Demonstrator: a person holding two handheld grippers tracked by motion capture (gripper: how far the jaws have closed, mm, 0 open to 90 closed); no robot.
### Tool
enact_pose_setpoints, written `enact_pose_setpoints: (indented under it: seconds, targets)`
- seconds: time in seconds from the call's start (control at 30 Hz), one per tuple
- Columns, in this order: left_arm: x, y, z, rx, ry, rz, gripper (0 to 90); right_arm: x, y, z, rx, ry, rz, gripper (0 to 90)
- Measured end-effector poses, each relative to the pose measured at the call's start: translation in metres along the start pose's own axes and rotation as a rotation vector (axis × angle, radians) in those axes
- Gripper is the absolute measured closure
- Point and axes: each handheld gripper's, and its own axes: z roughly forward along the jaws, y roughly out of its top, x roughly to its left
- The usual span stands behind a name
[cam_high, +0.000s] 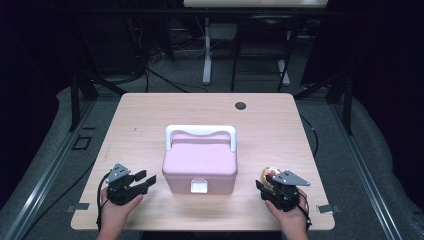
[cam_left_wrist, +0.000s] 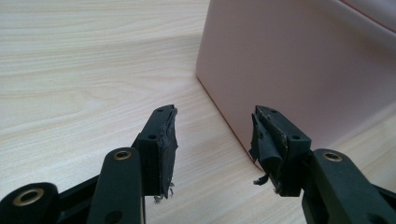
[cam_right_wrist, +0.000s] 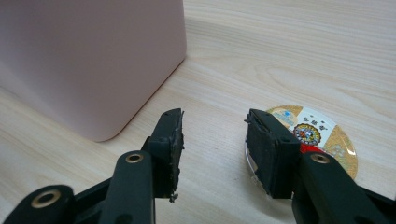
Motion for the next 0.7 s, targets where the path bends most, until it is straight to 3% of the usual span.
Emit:
enact_pose_setpoints:
  seconds: [0.17,0.53,0.7]
  targets:
    - [-0.003,-0.002,0.004,0.013,0.0,0.024,49.5,-0.001,0.002,0.003,-0.008,0.011,0.003,55.2]
    - [-0.003,-0.005,-0.003,0.018,-0.006,0.011,49.6,0.005,0.009,0.01,-0.005,0.039,0.019,55.2]
    - [-0.003,-0.002,-0.005,0.015,-0.007,0.002,52.7,0.01,0.016,0.011,-0.014,0.038,-0.008,56.0]
